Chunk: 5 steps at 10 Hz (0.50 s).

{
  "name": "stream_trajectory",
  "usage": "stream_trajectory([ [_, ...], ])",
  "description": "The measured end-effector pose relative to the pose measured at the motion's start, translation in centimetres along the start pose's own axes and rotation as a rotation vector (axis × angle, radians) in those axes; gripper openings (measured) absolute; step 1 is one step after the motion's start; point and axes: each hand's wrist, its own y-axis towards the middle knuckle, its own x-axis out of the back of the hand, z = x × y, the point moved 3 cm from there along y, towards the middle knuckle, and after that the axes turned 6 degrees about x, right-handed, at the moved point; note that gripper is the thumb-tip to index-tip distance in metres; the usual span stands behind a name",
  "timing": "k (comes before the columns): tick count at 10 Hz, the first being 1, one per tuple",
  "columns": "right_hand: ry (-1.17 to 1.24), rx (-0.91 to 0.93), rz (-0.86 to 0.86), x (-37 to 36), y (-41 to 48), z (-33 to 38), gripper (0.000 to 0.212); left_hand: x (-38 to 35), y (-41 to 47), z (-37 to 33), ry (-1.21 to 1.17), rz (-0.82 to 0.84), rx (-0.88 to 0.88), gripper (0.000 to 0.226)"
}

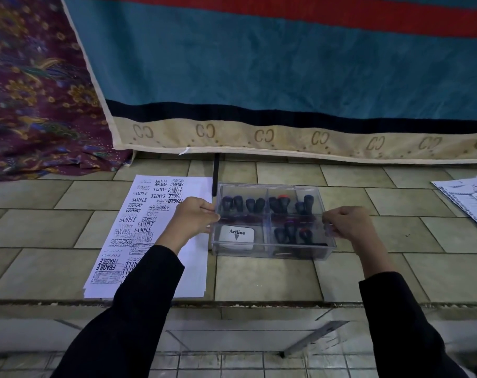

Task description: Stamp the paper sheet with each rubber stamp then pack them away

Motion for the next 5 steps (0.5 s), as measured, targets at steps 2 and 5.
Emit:
stream_trajectory([
  [2,-0.014,0.052,-0.022,0.0,-0.2,-0.4,0.008,0.2,-0.4,0.3,-0.051,0.003,0.004,0.019],
  [5,0.239,0.383,-0.142,9.4,-5.3,5.5,0.010,2.5,-12.1,7.5,-0.199,-0.042,-0.072,0.013],
])
